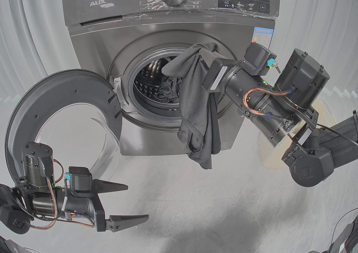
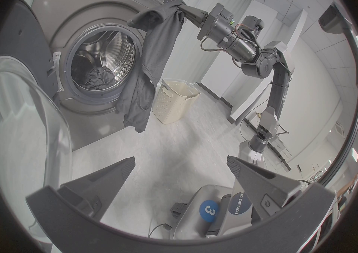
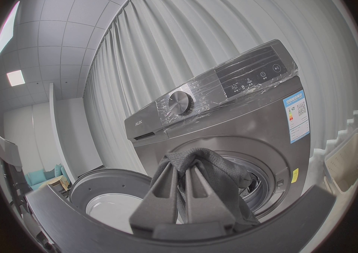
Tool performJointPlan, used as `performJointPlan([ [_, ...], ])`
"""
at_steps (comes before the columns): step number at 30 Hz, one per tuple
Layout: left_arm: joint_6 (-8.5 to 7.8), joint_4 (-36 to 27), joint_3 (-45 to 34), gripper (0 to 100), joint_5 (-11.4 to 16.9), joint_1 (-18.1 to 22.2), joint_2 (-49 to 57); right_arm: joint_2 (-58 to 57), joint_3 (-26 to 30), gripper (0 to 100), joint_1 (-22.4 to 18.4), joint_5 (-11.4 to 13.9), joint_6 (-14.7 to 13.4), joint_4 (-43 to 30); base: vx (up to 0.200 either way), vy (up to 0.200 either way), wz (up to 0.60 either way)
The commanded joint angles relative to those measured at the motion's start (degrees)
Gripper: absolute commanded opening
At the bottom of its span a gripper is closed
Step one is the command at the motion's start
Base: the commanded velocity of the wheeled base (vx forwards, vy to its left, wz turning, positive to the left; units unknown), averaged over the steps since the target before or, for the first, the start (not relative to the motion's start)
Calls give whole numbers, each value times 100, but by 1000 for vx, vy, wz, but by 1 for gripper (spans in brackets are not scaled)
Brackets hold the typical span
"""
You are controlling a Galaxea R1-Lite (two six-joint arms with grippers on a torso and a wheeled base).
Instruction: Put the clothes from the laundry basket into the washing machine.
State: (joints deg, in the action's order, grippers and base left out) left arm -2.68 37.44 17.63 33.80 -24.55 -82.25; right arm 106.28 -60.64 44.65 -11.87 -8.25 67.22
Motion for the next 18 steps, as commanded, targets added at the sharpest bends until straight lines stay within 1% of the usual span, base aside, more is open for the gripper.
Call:
performJointPlan([
  [1, -13, 387, 65, 100, -32, -76, -766, 7, -10, 0, -1, 1, -1, 2, 0, 0, 0],
  [2, -13, 431, 74, 100, -41, -76, -810, 7, -10, 0, -1, 1, 8, 2, 0, 0, 0],
  [4, 13, 809, 136, 100, -49, -76, -1153, 7, -10, 0, -18, 1, -1, 19, 0, 0, 0],
  [5, 57, 932, 188, 100, -58, -76, -1294, 7, -10, 0, -27, 1, -1, 19, 0, 0, 0],
  [10, 75, 1486, 382, 100, -102, -50, -1856, 16, -10, 0, -9, 1, -1, 11, 0, 0, 0],
  [13, 92, 1820, 461, 100, -260, -23, -2137, 16, -10, 0, 17, 1, -1, 11, 0, 0, 0],
  [15, 136, 2022, 478, 100, -401, -23, -2278, 16, -1, 0, 17, -17, -1, 11, 0, 0, 0],
  [16, 145, 2048, 478, 100, -419, -23, -2296, 16, -1, 0, 17, -17, -1, 11, 0, 0, 0],
  [18, 163, 2259, 505, 100, -568, -23, -2445, 7, -1, 0, 17, -8, -1, 19, 0, 0, 0],
])
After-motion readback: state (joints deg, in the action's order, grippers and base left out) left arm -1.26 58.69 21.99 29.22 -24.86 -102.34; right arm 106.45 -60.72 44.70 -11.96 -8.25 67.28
